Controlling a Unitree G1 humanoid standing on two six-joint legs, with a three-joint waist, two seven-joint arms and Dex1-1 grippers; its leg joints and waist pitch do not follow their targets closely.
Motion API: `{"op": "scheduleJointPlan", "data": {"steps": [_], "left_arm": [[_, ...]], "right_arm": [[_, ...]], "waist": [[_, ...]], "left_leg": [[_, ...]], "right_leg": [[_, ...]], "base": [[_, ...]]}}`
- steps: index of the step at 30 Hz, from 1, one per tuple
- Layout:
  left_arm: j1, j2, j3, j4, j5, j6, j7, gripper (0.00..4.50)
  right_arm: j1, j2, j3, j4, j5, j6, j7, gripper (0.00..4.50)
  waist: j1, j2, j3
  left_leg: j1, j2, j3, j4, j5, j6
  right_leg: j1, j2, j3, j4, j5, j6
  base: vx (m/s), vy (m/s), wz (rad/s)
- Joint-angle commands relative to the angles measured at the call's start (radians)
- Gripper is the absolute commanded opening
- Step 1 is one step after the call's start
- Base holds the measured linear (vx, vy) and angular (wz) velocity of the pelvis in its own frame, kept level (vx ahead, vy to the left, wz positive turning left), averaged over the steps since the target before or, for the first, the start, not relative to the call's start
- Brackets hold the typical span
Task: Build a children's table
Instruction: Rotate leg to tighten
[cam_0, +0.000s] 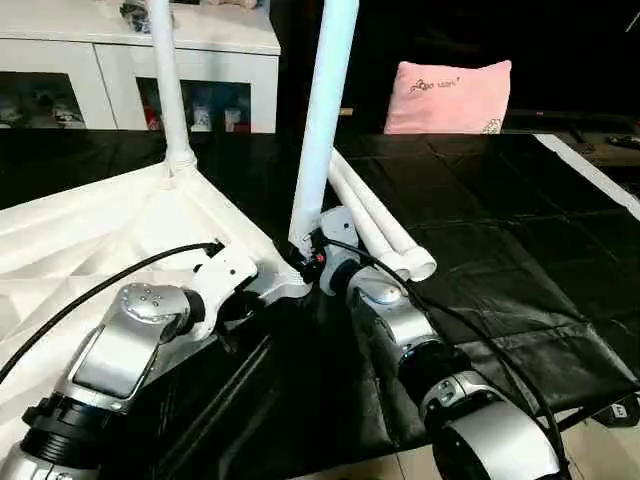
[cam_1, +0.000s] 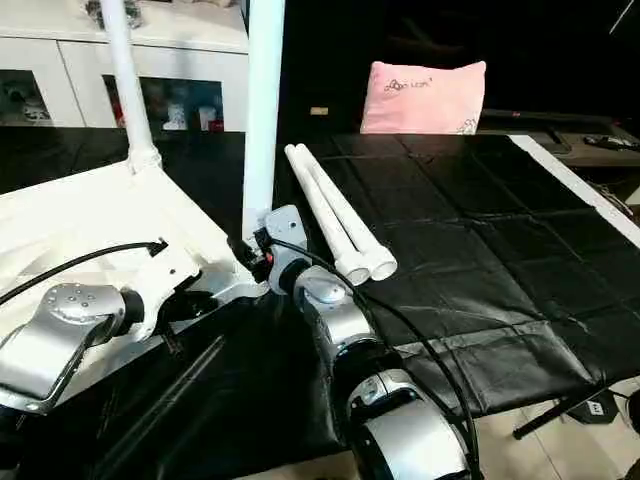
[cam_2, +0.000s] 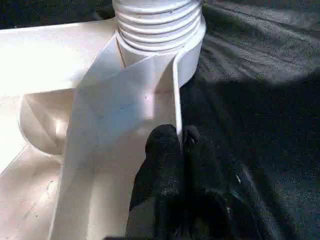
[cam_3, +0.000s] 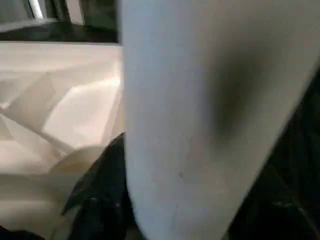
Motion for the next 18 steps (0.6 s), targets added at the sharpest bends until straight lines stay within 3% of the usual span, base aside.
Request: {"op": "scheduleJointPlan", "data": {"steps": [1, 7, 9, 11, 13, 14, 15, 17, 18], "left_arm": [[-0.011, 0.003, -0.034, -0.043, -0.033, -0.028, -0.061, 0.0], [-0.027, 0.014, -0.037, -0.015, -0.03, -0.055, -0.07, 0.0], [-0.031, 0.016, -0.038, -0.009, -0.03, -0.06, -0.07, 0.0], [-0.038, 0.017, -0.038, 0.004, -0.03, -0.066, -0.07, 0.0], [-0.049, 0.017, -0.034, 0.028, -0.026, -0.075, -0.062, 0.0], [-0.054, 0.018, -0.033, 0.042, -0.023, -0.083, -0.059, 0.0], [-0.054, 0.018, -0.033, 0.042, -0.023, -0.083, -0.059, 0.0], [-0.074, 0.018, -0.038, 0.089, -0.01, -0.116, -0.051, 0.0], [-0.078, 0.018, -0.039, 0.098, -0.008, -0.122, -0.05, 0.0]], "right_arm": [[0.039, -0.032, -0.048, 0.09, -0.003, 0.059, -0.046, 2.71], [0.064, -0.048, -0.049, 0.05, 0.008, 0.032, 0.0, 3.27], [0.072, -0.052, -0.049, 0.039, 0.01, 0.027, 0.013, 3.35], [0.088, -0.06, -0.047, 0.016, 0.008, 0.017, 0.031, 3.7], [0.122, -0.07, -0.044, -0.033, 0.02, 0.009, 0.077, 3.82], [0.141, -0.075, -0.042, -0.058, 0.026, 0.007, 0.097, 3.94], [0.141, -0.075, -0.042, -0.058, 0.026, 0.007, 0.097, 4.06], [0.215, -0.104, -0.021, -0.16, 0.031, -0.007, 0.161, 4.14], [0.233, -0.112, -0.015, -0.185, 0.029, -0.016, 0.171, 4.2]], "waist": [[-0.007, 0.042, -0.028], [0.007, 0.043, -0.034], [0.016, 0.041, -0.041], [0.028, 0.039, -0.047], [0.033, 0.04, -0.042], [0.036, 0.037, -0.041], [0.037, 0.037, -0.042], [0.049, 0.042, -0.043], [0.056, 0.04, -0.046]], "left_leg": [[0.04, 0.016, -0.011, -0.08, -0.793, -0.065], [0.026, 0.016, -0.001, -0.078, -0.677, -0.065], [0.021, 0.018, 0.007, -0.075, -0.59, -0.06], [0.014, 0.018, 0.02, -0.071, -0.468, -0.05], [0.02, 0.018, 0.029, -0.065, -0.468, -0.042], [0.029, 0.019, 0.033, -0.059, -0.5, -0.04], [0.027, 0.019, 0.032, -0.059, -0.505, -0.039], [0.019, 0.018, 0.029, -0.06, -0.488, -0.043], [0.021, 0.018, 0.032, -0.057, -0.476, -0.039]], "right_leg": [[-0.003, -0.04, 0.018, -0.089, -0.518, -0.089], [0.003, -0.04, 0.043, -0.065, -0.4, -0.135], [0.008, -0.042, 0.053, -0.056, -0.336, -0.149], [0.015, -0.037, 0.058, -0.043, -0.23, -0.169], [0.003, -0.032, 0.061, -0.046, -0.263, -0.166], [-0.008, -0.032, 0.064, -0.052, -0.323, -0.154], [-0.006, -0.031, 0.065, -0.053, -0.345, -0.146], [-0.002, -0.032, 0.069, -0.051, -0.371, -0.125], [-0.004, -0.031, 0.071, -0.051, -0.361, -0.119]], "base": [[0.0, 0.0, 0.0], [0.0, 0.0, 0.0], [0.025, -0.001, 0.02], [0.0, 0.0, 0.0], [0.0, 0.0, 0.0], [0.0, 0.0, 0.0], [0.0, 0.0, 0.0], [0.026, -0.028, 0.08], [0.0, 0.0, 0.0]]}}
